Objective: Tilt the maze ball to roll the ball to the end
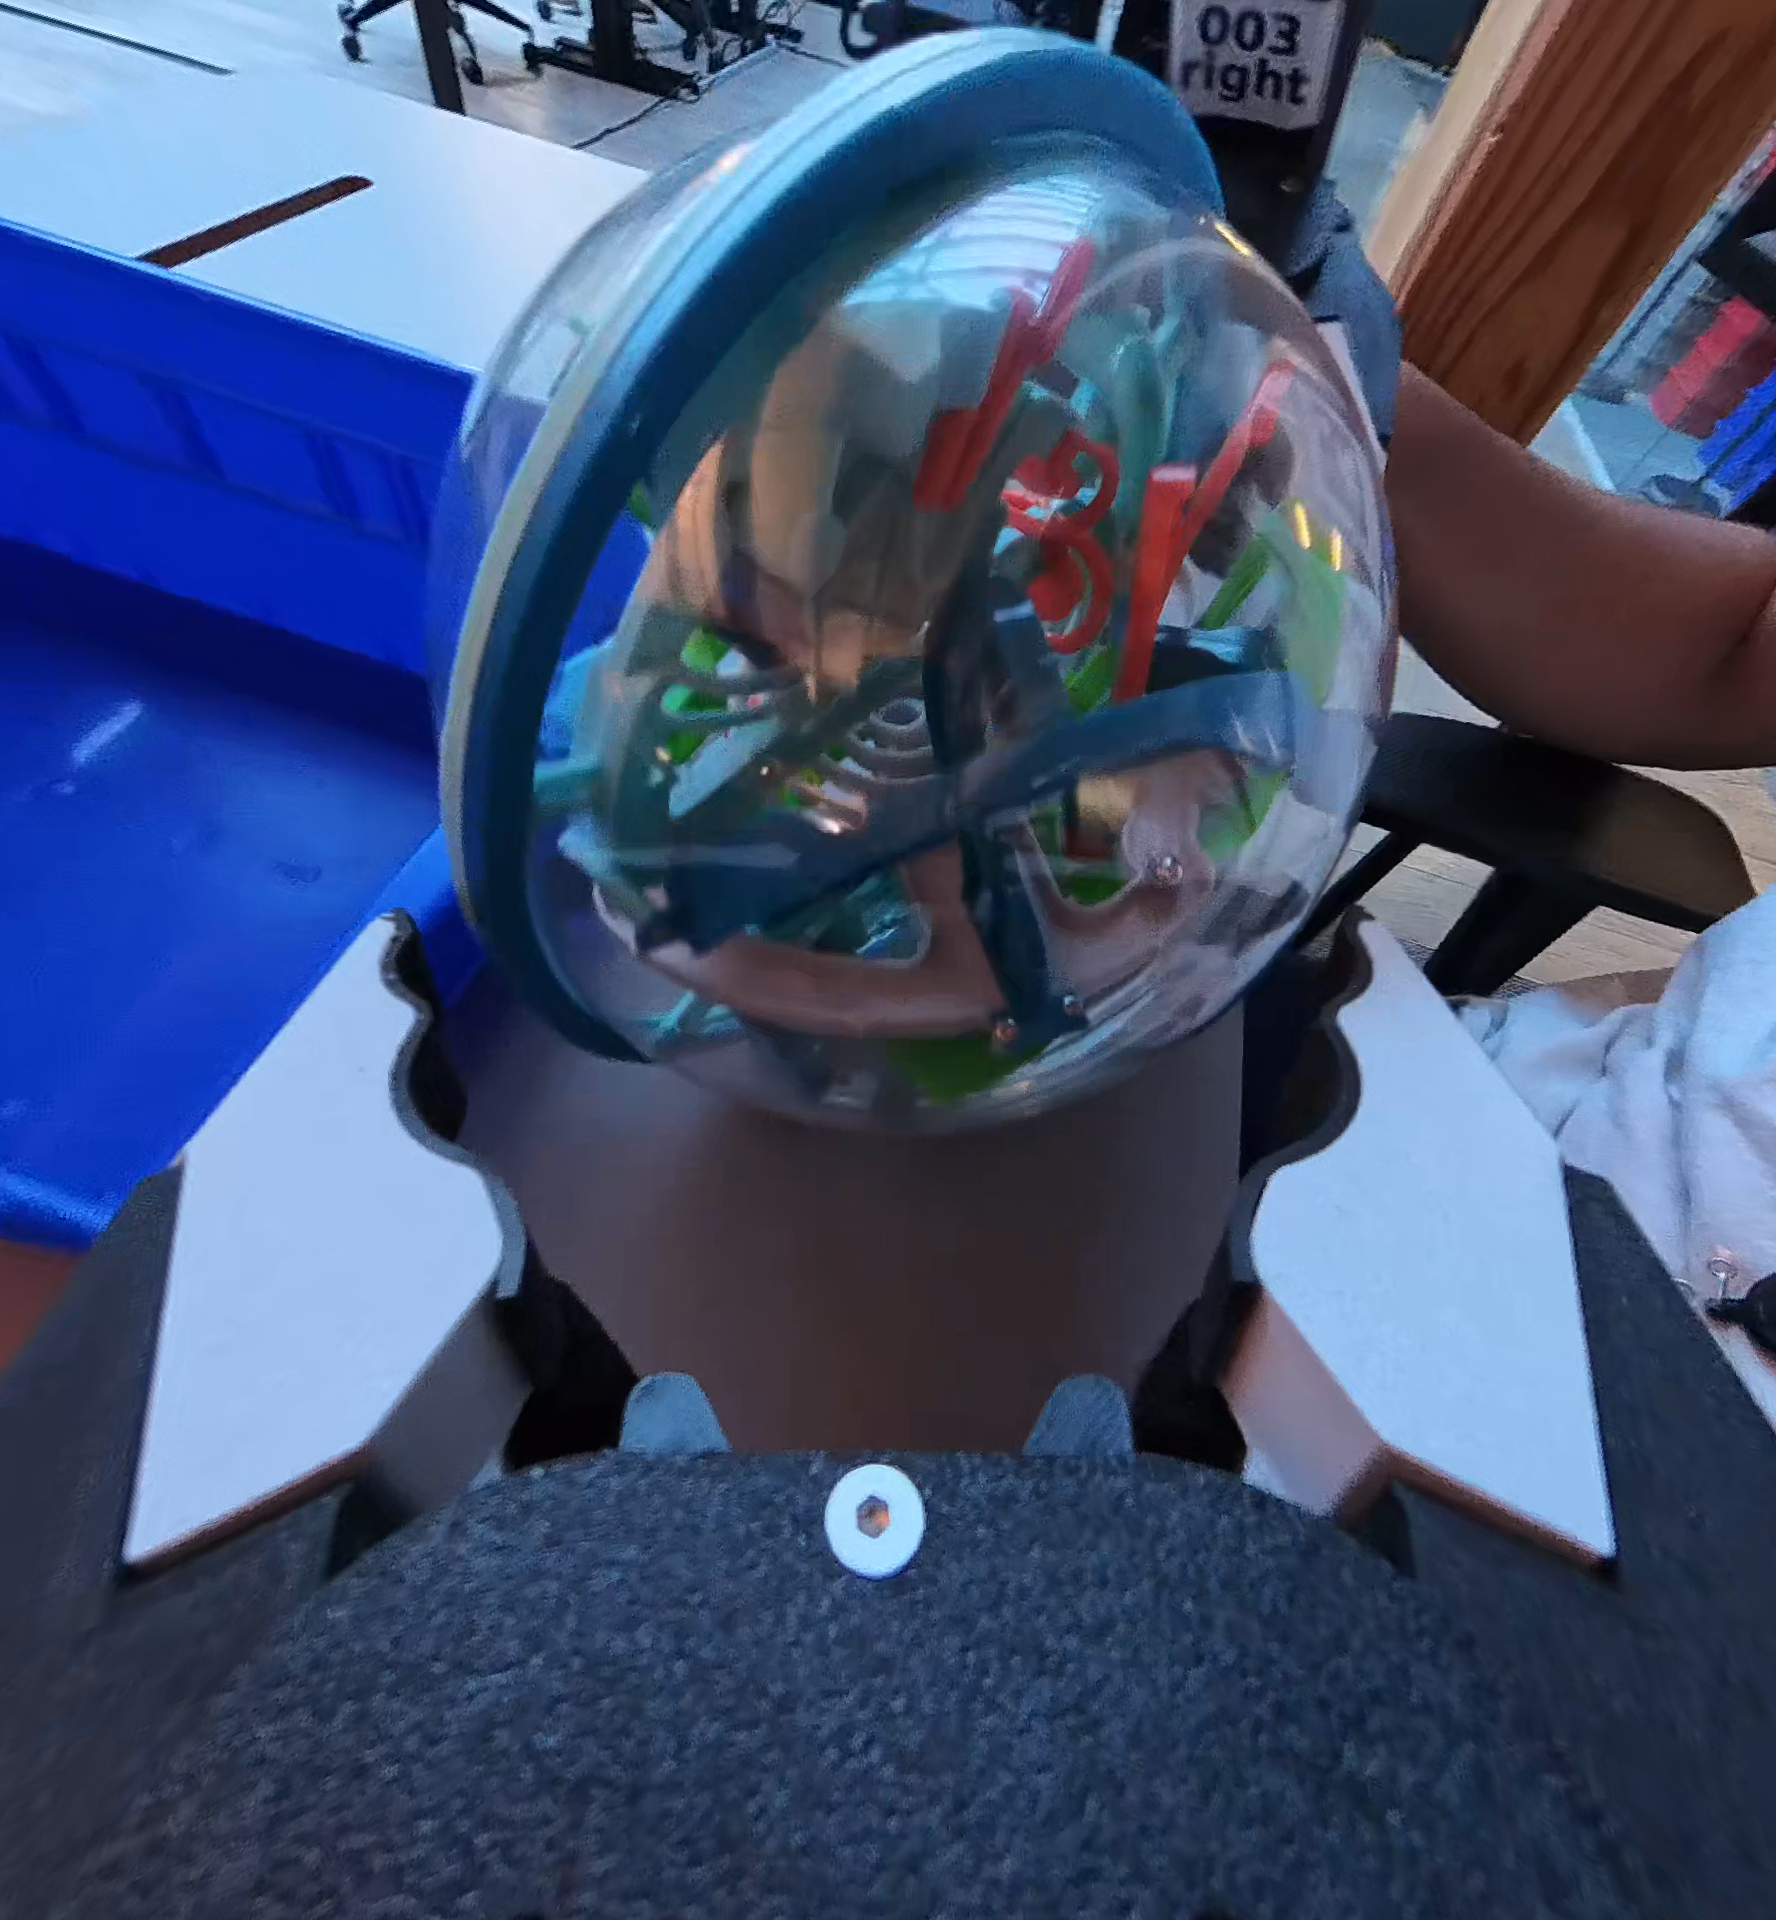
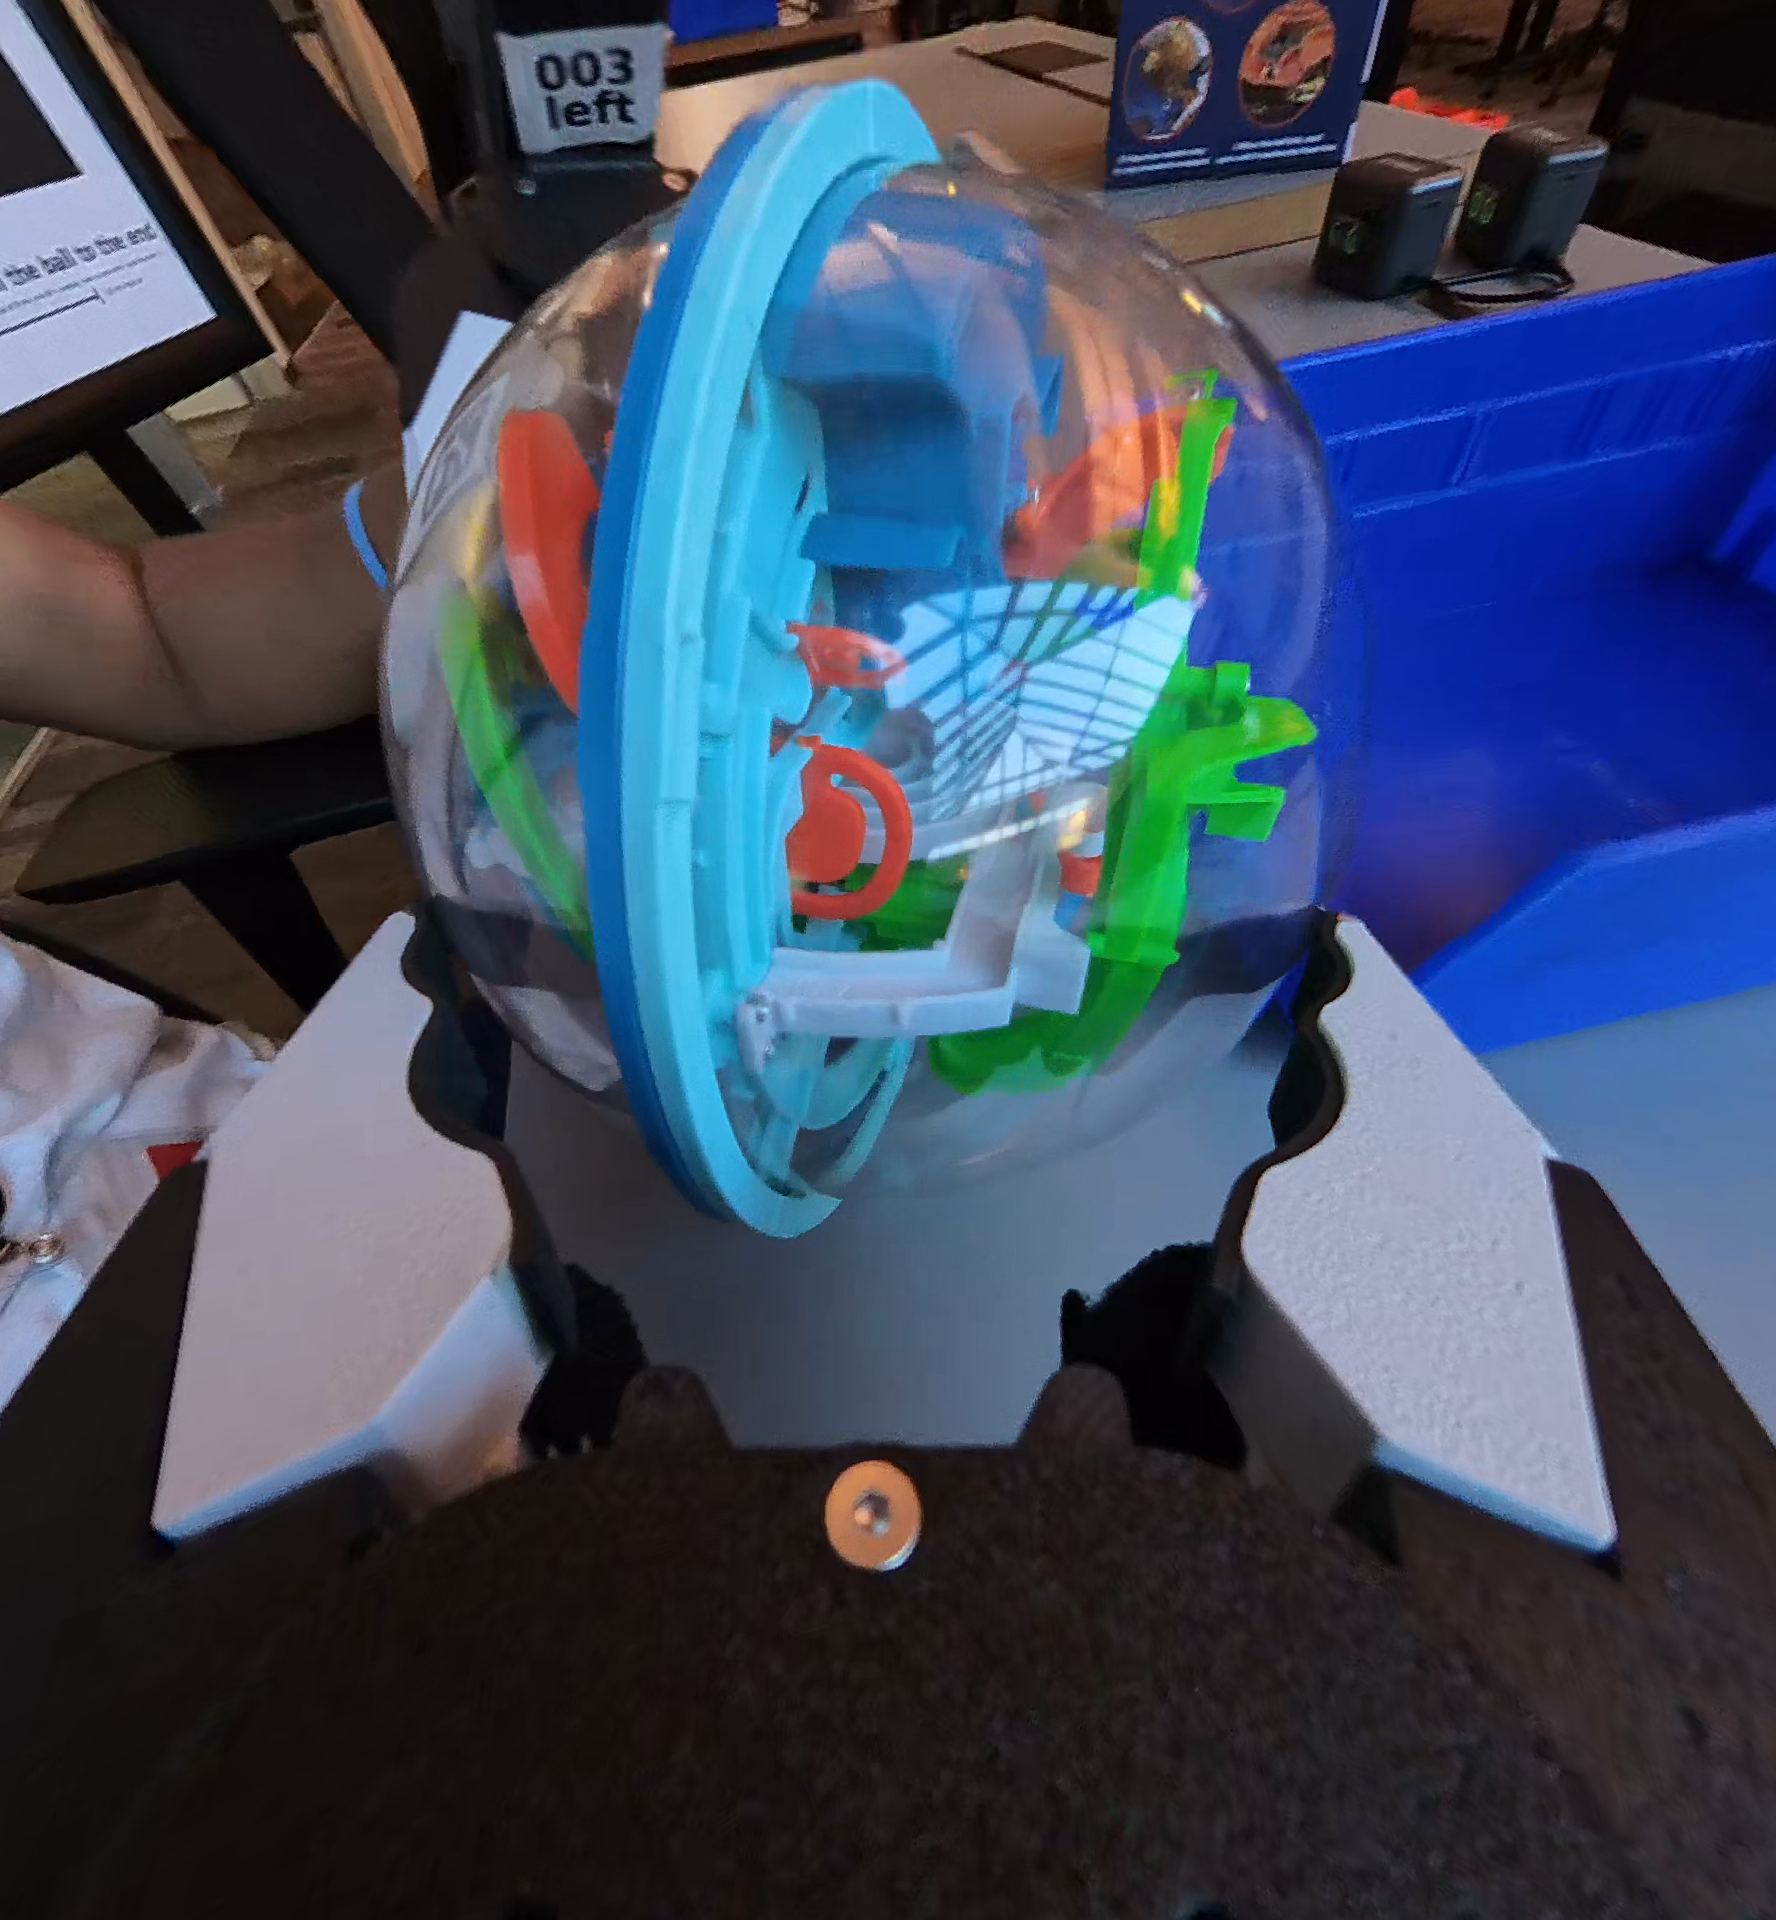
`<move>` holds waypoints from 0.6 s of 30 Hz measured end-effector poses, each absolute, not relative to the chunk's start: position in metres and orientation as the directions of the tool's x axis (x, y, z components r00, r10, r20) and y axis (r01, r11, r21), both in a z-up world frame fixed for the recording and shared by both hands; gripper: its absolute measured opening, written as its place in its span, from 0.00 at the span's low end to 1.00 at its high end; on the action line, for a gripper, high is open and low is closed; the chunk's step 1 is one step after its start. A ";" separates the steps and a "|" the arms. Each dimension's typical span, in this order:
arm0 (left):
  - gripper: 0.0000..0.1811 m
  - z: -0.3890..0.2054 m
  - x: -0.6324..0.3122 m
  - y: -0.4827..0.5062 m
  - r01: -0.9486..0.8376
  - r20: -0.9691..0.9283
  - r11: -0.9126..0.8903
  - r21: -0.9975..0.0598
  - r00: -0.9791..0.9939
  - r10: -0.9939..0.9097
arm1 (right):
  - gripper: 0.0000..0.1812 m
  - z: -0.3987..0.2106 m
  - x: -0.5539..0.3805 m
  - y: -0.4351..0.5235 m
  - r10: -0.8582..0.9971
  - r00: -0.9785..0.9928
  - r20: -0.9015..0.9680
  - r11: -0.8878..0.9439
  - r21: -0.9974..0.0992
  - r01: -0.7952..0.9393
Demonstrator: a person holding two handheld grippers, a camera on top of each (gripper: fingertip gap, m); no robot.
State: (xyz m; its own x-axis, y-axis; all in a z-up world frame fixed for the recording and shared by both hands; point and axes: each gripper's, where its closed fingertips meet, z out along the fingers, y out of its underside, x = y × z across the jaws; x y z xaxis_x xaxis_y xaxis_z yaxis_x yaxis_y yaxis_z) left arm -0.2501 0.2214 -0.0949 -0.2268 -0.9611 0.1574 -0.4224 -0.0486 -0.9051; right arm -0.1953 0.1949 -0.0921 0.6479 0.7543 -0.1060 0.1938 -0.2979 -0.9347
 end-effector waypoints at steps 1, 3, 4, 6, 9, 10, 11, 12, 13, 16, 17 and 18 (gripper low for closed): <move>0.87 -0.096 -0.248 0.218 -0.425 0.172 -0.056 -0.904 -0.241 -0.955 | 0.84 -0.090 -0.196 0.196 0.768 0.631 -0.109 -0.300 -0.932 0.204; 0.87 -0.105 -0.245 0.215 -0.451 0.180 -0.059 -0.890 -0.230 -0.957 | 0.84 -0.084 -0.195 0.198 0.777 0.612 -0.147 -0.329 -0.924 0.195; 0.86 -0.112 -0.245 0.214 -0.472 0.180 -0.057 -0.880 -0.221 -0.959 | 0.84 -0.081 -0.195 0.199 0.778 0.605 -0.166 -0.345 -0.919 0.191; 0.86 -0.119 -0.244 0.209 -0.484 0.225 -0.098 -0.869 -0.211 -0.951 | 0.83 -0.076 -0.193 0.198 0.784 0.596 -0.172 -0.355 -0.912 0.205; 0.86 -0.126 -0.244 0.202 -0.498 0.300 -0.165 -0.851 -0.204 -0.932 | 0.84 -0.070 -0.193 0.199 0.785 0.592 -0.184 -0.358 -0.914 0.190; 0.86 -0.128 -0.244 0.200 -0.506 0.322 -0.183 -0.843 -0.202 -0.925 | 0.84 -0.069 -0.193 0.199 0.784 0.590 -0.195 -0.365 -0.913 0.184; 0.85 -0.130 -0.244 0.199 -0.511 0.339 -0.197 -0.836 -0.201 -0.919 | 0.84 -0.068 -0.192 0.200 0.783 0.587 -0.206 -0.373 -0.911 0.178; 0.85 -0.131 -0.244 0.198 -0.513 0.348 -0.205 -0.833 -0.199 -0.916 | 0.84 -0.067 -0.191 0.200 0.782 0.585 -0.216 -0.380 -0.909 0.172; 0.84 -0.133 -0.244 0.199 -0.519 0.351 -0.206 -0.830 -0.197 -0.915 | 0.83 -0.066 -0.190 0.201 0.780 0.584 -0.225 -0.383 -0.910 0.160; 0.84 -0.144 -0.254 0.194 -0.578 0.304 -0.110 -0.809 -0.251 -0.919 | 0.79 -0.059 -0.183 0.206 0.767 0.585 -0.264 -0.385 -0.918 0.091; 0.86 -0.144 -0.259 0.198 -0.592 0.249 -0.044 -0.805 -0.268 -0.931 | 0.77 -0.058 -0.180 0.207 0.763 0.585 -0.276 -0.388 -0.919 0.073; 0.88 -0.138 -0.261 0.206 -0.587 0.185 0.003 -0.810 -0.260 -0.948 | 0.76 -0.057 -0.178 0.209 0.759 0.585 -0.287 -0.391 -0.919 0.056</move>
